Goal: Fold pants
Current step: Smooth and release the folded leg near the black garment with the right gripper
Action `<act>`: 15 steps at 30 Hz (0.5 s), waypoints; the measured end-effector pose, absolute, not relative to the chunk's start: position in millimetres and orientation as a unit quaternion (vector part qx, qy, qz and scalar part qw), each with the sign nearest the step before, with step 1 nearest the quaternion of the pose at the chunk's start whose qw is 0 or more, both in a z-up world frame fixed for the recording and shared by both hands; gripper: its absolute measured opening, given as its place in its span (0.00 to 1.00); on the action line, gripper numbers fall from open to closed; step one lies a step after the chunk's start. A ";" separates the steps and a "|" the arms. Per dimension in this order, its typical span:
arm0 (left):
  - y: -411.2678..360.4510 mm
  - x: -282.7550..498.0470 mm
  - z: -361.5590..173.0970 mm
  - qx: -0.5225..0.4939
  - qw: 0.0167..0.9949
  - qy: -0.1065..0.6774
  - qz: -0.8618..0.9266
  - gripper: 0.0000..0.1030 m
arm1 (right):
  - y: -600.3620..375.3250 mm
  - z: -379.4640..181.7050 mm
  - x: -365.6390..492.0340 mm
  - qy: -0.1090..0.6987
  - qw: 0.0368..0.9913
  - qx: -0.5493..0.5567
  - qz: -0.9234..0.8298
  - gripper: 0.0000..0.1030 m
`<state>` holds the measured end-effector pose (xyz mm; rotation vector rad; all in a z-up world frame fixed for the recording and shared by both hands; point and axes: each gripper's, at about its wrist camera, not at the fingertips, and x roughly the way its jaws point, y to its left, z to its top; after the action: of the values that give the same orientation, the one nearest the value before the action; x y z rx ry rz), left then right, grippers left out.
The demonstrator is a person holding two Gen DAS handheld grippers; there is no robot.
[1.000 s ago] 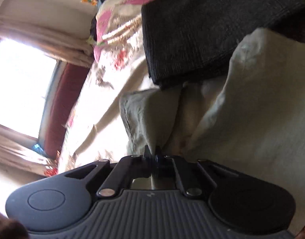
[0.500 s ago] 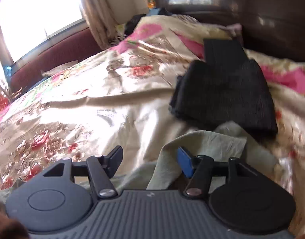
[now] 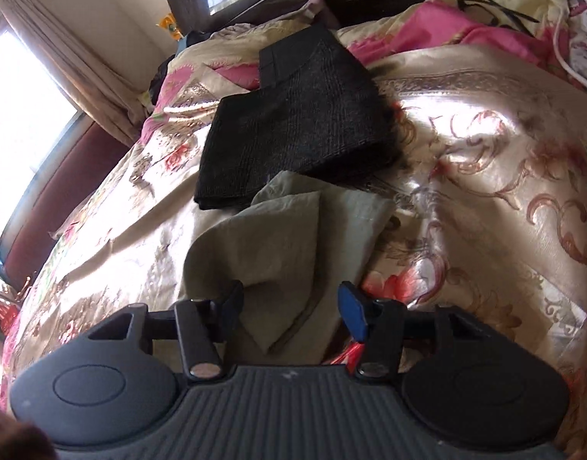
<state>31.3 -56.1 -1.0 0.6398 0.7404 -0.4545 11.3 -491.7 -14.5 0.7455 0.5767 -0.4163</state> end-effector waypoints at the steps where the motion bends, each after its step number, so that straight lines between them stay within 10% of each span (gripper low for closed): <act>1: -56.5 31.2 -1.0 0.306 0.858 0.352 -0.217 0.53 | -494.2 -16.4 14.8 0.279 0.868 0.361 -0.196 0.55; 15: -58.3 33.2 -1.3 0.304 0.857 0.351 -0.222 0.53 | -499.6 -12.4 33.0 0.295 0.840 0.430 -0.150 0.36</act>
<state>33.2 -58.3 -1.3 0.6391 0.7383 -0.4658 33.0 -499.6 -12.4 0.9085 0.6226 -0.3179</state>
